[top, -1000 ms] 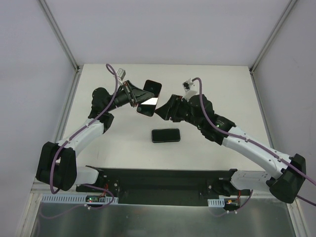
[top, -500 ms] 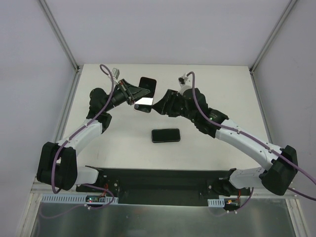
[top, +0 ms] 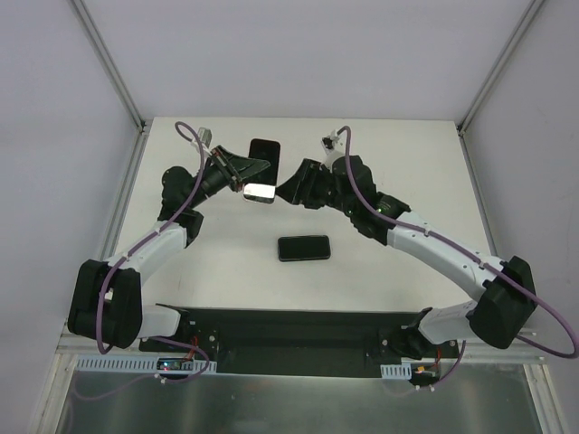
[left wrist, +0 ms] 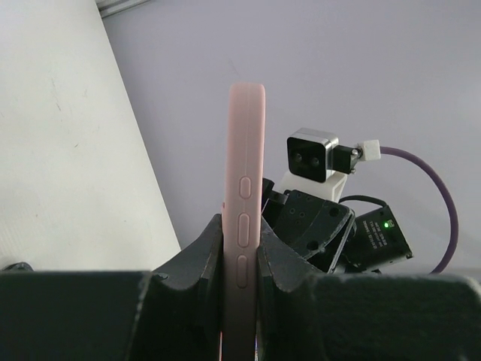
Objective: Take the phone out of the phone case
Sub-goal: Remove the phone case from the phone.
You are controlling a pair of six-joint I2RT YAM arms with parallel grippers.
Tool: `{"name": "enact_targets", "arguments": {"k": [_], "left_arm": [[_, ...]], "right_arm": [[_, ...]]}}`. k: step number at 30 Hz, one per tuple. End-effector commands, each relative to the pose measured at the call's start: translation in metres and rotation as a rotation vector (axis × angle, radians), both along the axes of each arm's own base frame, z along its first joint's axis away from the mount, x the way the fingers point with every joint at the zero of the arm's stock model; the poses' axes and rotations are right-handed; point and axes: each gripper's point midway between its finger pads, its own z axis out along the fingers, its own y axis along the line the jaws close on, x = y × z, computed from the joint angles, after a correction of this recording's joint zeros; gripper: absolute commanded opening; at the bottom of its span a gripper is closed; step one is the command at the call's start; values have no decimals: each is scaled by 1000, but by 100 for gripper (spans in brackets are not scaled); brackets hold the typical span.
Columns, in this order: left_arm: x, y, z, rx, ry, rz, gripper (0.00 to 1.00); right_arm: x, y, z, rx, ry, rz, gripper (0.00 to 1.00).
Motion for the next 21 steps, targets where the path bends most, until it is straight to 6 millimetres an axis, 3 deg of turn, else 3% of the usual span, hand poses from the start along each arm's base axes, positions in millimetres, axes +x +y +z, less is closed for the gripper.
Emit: {"name": "enact_targets", "arguments": {"k": [1,7,14,21], "left_arm": [[-51,-14,52,-109,-144,-183,0],[-53,-14,49,-115,-138,-190,0],[-54,-15,42,-108,-123,-197,0],[-51,-19,22,-72,-97,-207,0]], "right_arm": [[-1,37,38,187,-98,127,54],[-15,55,68,332,-160,270,54],[-15,64,74,367,-160,317,54],[-18,68,85,383,-186,352,53]]}}
